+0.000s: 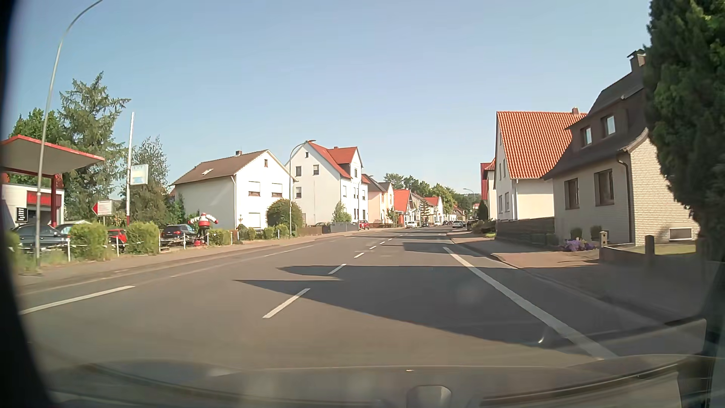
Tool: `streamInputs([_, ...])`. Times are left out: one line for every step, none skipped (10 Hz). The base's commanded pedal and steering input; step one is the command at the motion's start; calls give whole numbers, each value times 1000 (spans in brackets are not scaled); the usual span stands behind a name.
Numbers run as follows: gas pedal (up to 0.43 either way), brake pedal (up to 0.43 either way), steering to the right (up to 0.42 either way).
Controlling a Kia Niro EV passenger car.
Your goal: Follow the waypoints while adhering to traffic rules and regulations
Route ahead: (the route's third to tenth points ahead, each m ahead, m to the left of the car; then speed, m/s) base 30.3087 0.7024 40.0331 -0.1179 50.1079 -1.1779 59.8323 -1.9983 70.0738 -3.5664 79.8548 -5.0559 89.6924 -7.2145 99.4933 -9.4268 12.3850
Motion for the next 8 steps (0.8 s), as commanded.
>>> streamInputs([197, 6, 9])
streamInputs([197, 6, 9])
streamInputs([197, 6, 9])
streamInputs([197, 6, 9])
streamInputs([197, 6, 10])
streamInputs([197, 6, 10])
streamInputs([197, 6, 11])
streamInputs([197, 6, 12])
